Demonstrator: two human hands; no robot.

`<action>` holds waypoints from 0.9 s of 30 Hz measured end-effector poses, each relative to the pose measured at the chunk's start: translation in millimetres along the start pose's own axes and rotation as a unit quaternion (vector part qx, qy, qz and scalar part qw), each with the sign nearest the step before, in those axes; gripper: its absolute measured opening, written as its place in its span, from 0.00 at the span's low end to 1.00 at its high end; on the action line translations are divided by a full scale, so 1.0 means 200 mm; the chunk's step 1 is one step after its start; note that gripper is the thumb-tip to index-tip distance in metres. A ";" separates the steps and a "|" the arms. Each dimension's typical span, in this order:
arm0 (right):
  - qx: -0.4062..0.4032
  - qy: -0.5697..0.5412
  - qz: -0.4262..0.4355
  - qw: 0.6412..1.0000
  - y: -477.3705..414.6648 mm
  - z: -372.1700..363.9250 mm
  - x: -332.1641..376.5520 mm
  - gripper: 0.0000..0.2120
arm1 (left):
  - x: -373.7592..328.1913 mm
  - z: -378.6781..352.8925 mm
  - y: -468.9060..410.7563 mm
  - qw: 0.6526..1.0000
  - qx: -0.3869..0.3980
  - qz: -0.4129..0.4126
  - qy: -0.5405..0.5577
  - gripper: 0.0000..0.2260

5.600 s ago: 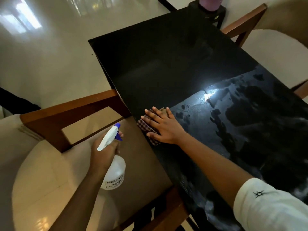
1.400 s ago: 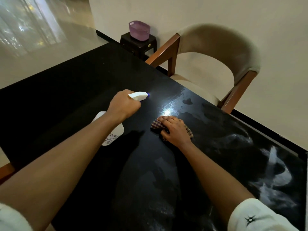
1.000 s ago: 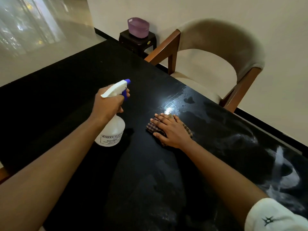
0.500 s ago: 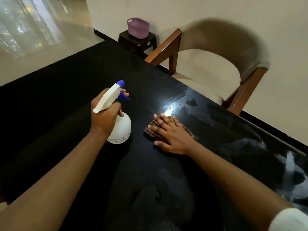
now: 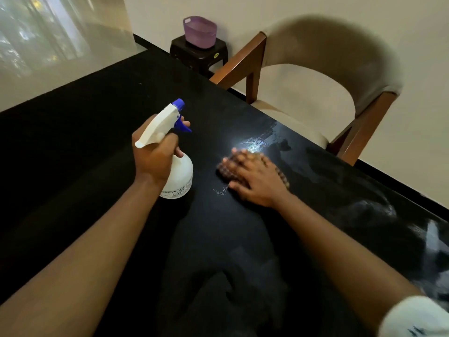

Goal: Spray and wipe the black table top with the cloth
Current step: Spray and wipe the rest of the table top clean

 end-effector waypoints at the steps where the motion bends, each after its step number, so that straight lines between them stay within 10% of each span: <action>1: 0.003 0.001 0.045 0.999 0.04 -0.02 0.12 0.32 | 0.00 -0.01 0.00 1.000 0.000 0.004 0.003 0.24; 7: -0.016 -0.001 0.110 0.994 0.05 -0.04 0.19 0.29 | 0.03 -0.07 -0.05 1.000 -0.019 -0.003 0.007 0.19; 15: 0.015 0.003 -0.171 0.985 -0.21 0.10 -0.77 0.28 | 0.10 -0.07 -0.07 1.000 -0.023 0.010 0.015 0.19; 22: 0.059 0.022 0.059 0.996 -0.01 0.00 -0.15 0.28 | 0.08 -0.07 -0.07 0.999 -0.031 0.004 0.015 0.16; 27: 0.047 0.010 0.026 0.999 -0.03 0.00 -0.24 0.31 | 0.12 -0.06 -0.07 0.999 -0.036 0.014 0.009 0.18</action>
Point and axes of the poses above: each hand's wrist, its own y-axis away from the middle knuckle, its own z-axis out of the back of the hand, x = y × z, the point moved 10 cm from there along -y, towards the middle knuckle, and after that the axes turned 9 degrees about z, right-handed, at the moved point
